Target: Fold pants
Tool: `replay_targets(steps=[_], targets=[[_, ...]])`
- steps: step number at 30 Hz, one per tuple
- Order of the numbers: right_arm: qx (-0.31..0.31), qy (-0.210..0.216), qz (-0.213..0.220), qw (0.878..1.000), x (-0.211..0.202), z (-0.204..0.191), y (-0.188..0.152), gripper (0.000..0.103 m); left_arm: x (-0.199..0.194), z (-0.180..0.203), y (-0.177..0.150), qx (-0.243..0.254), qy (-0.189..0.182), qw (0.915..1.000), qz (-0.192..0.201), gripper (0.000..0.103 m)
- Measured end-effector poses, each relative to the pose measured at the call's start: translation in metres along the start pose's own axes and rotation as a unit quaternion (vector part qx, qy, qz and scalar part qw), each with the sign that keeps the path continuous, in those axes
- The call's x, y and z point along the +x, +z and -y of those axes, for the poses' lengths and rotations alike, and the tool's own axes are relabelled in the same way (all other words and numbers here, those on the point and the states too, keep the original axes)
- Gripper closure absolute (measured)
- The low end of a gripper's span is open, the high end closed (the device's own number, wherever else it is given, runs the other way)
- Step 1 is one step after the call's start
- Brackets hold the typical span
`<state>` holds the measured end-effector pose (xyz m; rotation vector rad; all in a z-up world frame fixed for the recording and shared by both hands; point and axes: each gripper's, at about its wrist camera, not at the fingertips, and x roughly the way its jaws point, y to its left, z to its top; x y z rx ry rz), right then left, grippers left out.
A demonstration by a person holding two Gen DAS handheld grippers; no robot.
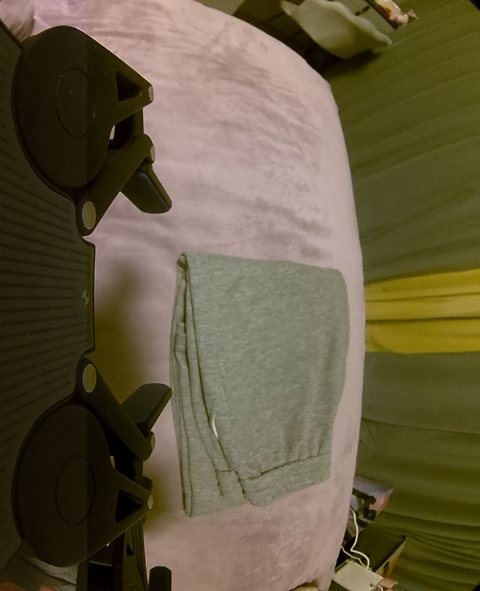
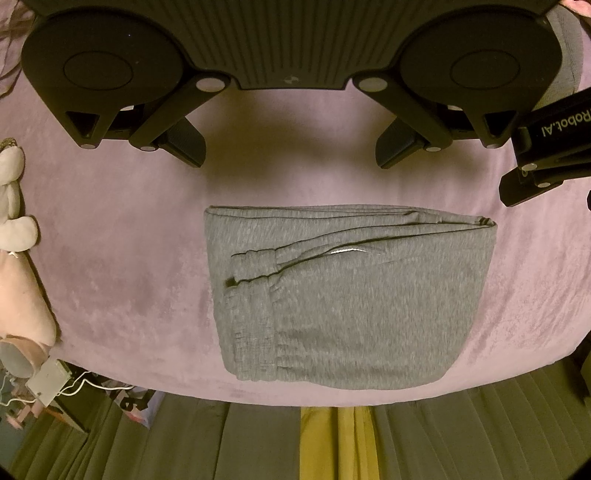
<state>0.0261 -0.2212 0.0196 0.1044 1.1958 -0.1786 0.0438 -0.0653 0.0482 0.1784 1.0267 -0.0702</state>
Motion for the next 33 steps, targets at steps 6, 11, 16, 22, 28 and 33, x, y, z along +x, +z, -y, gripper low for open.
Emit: replay_targets(steps=[6, 11, 16, 22, 28, 33], targets=[[0.0, 0.0, 0.001, 1.0, 0.0, 0.0003, 0.0013, 0.004, -0.0007, -0.0004, 0.0001, -0.002, 0.0, 1.0, 0.004, 0.001], [-0.002, -0.001, 0.004, 1.0, -0.0001, 0.0, 0.0019, 0.004, 0.0002, -0.0017, 0.0006, -0.002, -0.001, 1.0, 0.004, 0.001], [-0.004, -0.003, 0.003, 1.0, -0.0002, -0.002, 0.0024, 0.004, -0.0001, -0.0018, 0.0014, -0.002, -0.001, 1.0, 0.004, 0.001], [-0.004, -0.003, 0.003, 1.0, -0.0001, -0.0022, 0.0029, 0.004, 0.0003, -0.0021, 0.0025, 0.0, 0.001, 1.0, 0.005, 0.001], [-0.004, -0.003, 0.004, 1.0, 0.0, -0.0021, 0.0036, 0.004, -0.0002, -0.0016, 0.003, -0.001, 0.001, 1.0, 0.008, 0.001], [-0.001, 0.004, 0.008, 1.0, 0.0001, -0.0006, 0.0037, 0.004, -0.0035, 0.0002, 0.0022, 0.001, 0.004, 0.9996, 0.029, 0.001]])
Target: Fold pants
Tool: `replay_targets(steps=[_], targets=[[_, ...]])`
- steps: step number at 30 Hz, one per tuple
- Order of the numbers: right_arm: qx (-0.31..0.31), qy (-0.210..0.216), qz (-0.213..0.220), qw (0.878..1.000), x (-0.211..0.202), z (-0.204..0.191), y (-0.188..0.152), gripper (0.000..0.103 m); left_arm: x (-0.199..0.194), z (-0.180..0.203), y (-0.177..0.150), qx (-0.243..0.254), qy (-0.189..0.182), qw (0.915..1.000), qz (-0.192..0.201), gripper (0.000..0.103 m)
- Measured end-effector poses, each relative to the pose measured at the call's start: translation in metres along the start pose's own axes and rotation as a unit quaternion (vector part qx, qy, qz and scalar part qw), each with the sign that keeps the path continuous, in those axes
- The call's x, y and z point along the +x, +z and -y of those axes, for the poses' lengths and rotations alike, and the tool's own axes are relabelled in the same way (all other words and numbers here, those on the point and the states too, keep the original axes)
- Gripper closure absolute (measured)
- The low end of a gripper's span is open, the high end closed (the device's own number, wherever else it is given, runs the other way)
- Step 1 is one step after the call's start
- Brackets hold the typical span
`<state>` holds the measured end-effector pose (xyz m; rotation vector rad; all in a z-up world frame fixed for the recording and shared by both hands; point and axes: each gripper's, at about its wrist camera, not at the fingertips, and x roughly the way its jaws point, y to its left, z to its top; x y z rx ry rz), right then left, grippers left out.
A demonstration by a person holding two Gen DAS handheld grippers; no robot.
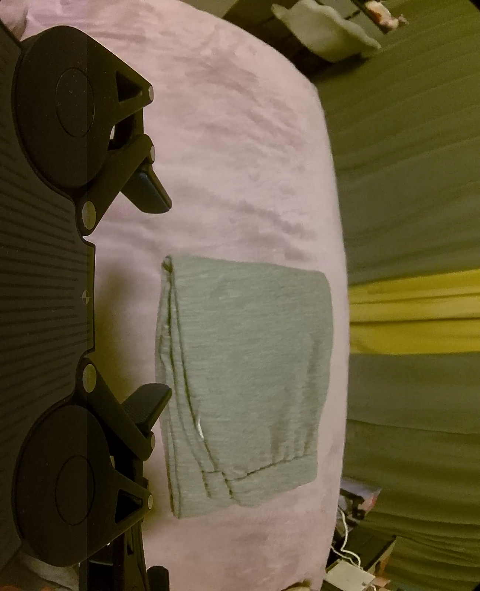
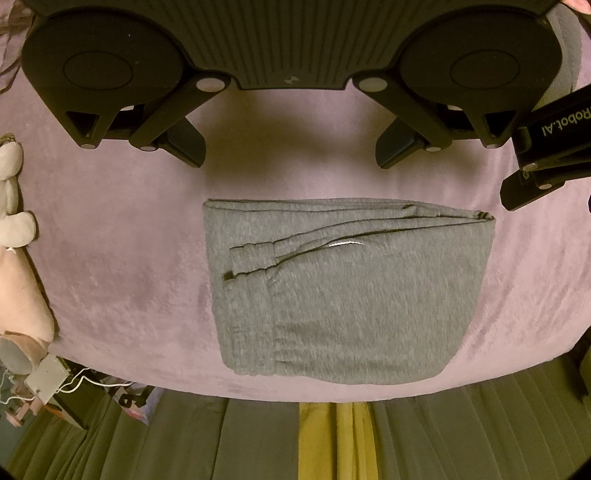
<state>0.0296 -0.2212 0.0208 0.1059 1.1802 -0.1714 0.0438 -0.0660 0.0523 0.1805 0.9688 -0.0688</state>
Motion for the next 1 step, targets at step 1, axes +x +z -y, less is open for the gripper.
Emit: replay_targets(steps=[1], targets=[[0.0, 0.001, 0.001, 1.0, -0.0002, 0.0013, 0.0001, 0.004, 0.0001, -0.0001, 0.0005, 0.0, -0.002, 1.0, 0.001, 0.001]])
